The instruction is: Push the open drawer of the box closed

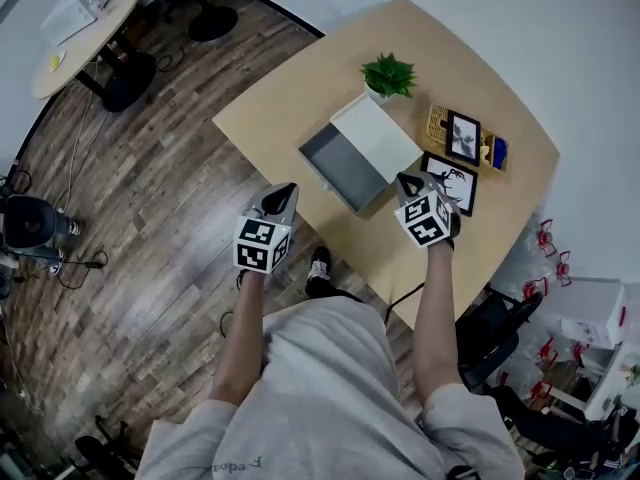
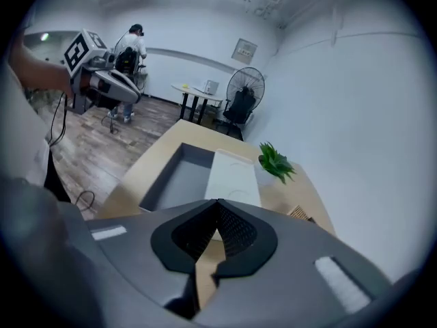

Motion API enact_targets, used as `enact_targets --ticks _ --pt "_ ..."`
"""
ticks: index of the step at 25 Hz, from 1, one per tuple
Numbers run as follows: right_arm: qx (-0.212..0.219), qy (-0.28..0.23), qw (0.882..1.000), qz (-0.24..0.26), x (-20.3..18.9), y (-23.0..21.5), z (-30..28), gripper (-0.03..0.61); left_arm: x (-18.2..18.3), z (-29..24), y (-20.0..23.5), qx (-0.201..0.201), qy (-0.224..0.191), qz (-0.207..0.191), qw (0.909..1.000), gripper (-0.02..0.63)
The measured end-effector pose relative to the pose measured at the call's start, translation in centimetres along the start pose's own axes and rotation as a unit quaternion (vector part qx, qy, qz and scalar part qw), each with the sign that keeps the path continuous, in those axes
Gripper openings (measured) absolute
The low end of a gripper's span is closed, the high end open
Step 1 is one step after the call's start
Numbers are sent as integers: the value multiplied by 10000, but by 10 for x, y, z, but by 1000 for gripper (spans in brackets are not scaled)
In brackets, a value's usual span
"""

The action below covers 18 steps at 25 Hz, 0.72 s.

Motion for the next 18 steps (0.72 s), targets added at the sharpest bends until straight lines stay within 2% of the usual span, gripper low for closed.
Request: enact_targets --ticks 6,11,14,18 --pt "-36 233 9956 911 23 -74 -39 2 0 -43 5 -145 239 -103 9996 52" --pt "465 262 9876 1475 40 -78 -84 2 -7 -68 3 -248 426 -125 9987 52" --pt "1039 205 9834 1476 43 -65 -111 2 -15 -78 2 -303 549 -158 9979 52" --pt "1702 118 9801 1013 41 -54 -139 2 -26 -89 4 -378 730 -159 9965 52"
Point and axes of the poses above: the fingertips, and each gripper's own axes: z backward along the fingers, y to its left, x out of its top, the point moved 6 cm from there along z, backward along the fingers, and after that the axes turned 4 degrees about z, right-handed, at the moved point
